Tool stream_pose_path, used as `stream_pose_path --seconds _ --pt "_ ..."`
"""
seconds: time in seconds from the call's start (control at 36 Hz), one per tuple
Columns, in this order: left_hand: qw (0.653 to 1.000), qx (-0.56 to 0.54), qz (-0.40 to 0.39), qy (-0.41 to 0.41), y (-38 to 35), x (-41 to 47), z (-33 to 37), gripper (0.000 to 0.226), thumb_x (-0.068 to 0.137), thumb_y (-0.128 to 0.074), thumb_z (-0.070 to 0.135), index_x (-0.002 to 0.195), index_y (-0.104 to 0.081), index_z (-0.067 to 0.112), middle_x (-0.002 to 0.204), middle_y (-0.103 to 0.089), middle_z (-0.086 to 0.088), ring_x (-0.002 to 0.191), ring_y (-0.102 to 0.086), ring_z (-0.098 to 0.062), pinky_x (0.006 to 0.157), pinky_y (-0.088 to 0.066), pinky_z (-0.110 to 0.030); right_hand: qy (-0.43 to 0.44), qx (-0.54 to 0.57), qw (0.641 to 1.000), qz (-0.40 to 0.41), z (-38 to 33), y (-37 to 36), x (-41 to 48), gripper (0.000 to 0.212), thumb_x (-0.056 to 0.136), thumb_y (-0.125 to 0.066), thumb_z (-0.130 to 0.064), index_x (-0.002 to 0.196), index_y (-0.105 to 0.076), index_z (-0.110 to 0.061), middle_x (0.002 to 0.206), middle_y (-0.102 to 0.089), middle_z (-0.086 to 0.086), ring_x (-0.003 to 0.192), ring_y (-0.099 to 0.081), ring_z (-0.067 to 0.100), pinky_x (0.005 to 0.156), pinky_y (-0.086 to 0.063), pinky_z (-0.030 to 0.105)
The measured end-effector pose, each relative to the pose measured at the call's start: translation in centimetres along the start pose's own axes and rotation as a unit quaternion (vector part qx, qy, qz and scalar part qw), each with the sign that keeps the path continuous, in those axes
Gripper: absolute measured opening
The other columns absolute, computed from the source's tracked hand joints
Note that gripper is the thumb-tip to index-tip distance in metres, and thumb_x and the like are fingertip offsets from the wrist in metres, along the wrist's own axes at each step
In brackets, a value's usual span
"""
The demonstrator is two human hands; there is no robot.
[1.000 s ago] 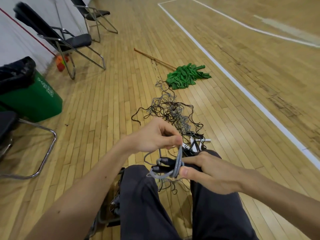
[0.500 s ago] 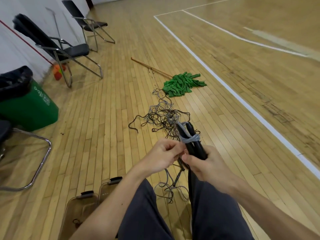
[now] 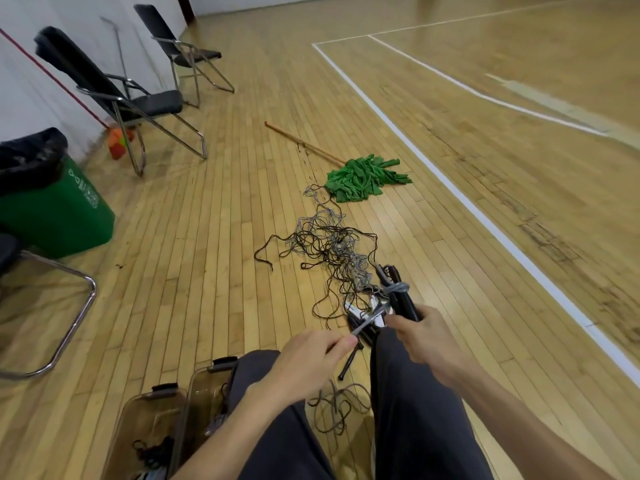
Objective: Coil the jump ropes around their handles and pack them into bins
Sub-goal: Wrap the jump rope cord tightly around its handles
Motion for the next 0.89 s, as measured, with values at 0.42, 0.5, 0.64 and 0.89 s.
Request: stream_pose_path --seconds 0.42,0.5,0.64,0.89 --pt "0.963 0.265 0.014 -0.036 2.6 -2.3 2.1 0.041 0.105 -0.031 0.051 0.107 -0.06 0.022 0.08 -0.055 0.007 0.069 -0.052 -0.011 0.061 -0.041 -0.024 -0.064 -0.071 0.995 0.01 3.1 -0.7 2.5 0.009 0.094 -0.066 -0.013 0.101 -0.061 -0.011 0.054 -0.044 -0.004 0.039 -0.032 0.009 0.037 -0.025 0.022" --pt "0.946 0.316 0.003 -0.075 3.1 -2.4 3.4 0.039 0.107 -0.03 0.047 0.104 -0.058 0.019 0.083 -0.051 0.007 0.069 -0.047 -0.011 0.064 -0.041 -0.025 -0.064 -0.103 0.992 -0.045 3.2 -2.0 2.2 0.014 0.097 -0.065 -0.021 0.103 -0.062 -0.009 0.054 -0.044 -0.006 0.041 -0.033 0.009 0.037 -0.027 0.023" --pt "0.922 0.362 -0.044 -0.133 4.4 -2.1 5.0 0.041 0.107 -0.035 0.043 0.109 -0.062 0.013 0.092 -0.055 0.003 0.076 -0.05 -0.014 0.071 -0.05 -0.029 -0.118 -0.241 0.944 -0.192 3.9 -5.2 0.6 0.019 0.098 -0.063 -0.026 0.085 -0.058 -0.014 0.055 -0.039 -0.003 0.041 -0.028 0.011 0.038 -0.025 0.023" --pt "0.9 0.394 -0.057 -0.179 6.8 -1.2 4.9 0.048 0.099 -0.04 0.053 0.103 -0.066 0.013 0.09 -0.057 0.008 0.077 -0.056 -0.008 0.071 -0.055 -0.027 -0.179 -0.352 0.861 -0.32 4.2 -7.0 -1.1 0.021 0.101 -0.051 -0.017 0.081 -0.058 -0.014 0.049 -0.039 -0.005 0.042 -0.022 0.013 0.038 -0.02 0.023"
Point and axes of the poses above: each hand's wrist, its own x-axis towards the middle knuckle, its own y-axis out of the back of the hand, z = x × y, the point moved 4 cm from there along x, towards the middle knuckle
